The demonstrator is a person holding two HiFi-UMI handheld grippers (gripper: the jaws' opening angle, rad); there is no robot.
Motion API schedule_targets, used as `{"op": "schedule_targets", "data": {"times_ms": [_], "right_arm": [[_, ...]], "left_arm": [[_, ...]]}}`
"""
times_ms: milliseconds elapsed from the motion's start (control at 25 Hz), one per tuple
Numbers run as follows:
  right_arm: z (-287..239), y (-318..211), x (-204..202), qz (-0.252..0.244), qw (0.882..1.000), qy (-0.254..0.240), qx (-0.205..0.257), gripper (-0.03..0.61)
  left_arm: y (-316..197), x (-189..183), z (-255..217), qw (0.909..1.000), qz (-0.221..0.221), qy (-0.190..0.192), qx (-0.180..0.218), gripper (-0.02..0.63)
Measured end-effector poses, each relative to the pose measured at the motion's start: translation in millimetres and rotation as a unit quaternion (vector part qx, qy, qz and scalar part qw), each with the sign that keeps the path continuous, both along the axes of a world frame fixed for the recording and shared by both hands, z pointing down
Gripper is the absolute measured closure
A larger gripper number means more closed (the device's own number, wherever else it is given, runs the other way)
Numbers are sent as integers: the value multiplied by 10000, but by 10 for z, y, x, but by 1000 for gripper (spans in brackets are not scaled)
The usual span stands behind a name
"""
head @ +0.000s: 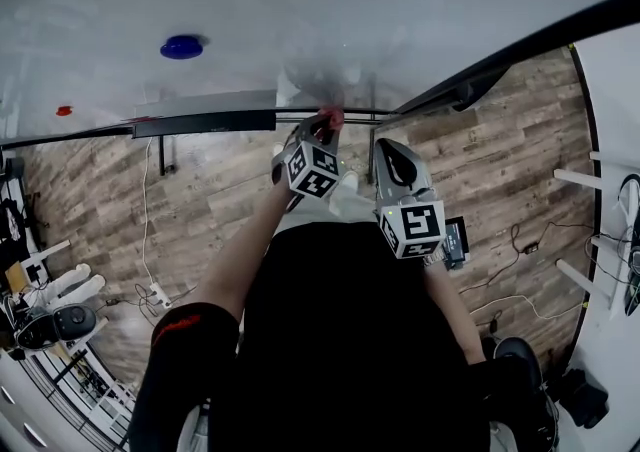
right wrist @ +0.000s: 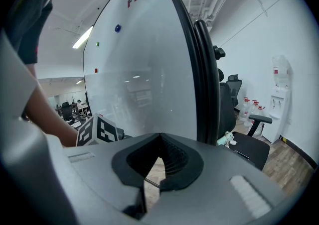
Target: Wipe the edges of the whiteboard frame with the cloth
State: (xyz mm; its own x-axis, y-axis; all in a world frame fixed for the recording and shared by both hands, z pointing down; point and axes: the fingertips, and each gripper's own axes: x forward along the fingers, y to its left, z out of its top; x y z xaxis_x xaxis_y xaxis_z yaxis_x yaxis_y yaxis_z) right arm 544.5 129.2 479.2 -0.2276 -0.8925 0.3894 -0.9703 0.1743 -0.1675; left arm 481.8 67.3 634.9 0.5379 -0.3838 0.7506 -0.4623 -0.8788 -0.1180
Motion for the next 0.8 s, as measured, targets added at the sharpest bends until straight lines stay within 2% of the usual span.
{"op": "schedule_targets", "data": {"times_ms": [800], "right_arm": [[12,222,358,544,9985,5,-21,577]], "left_arm": [[196,457,5,9980,630,-17,-28,566]]}}
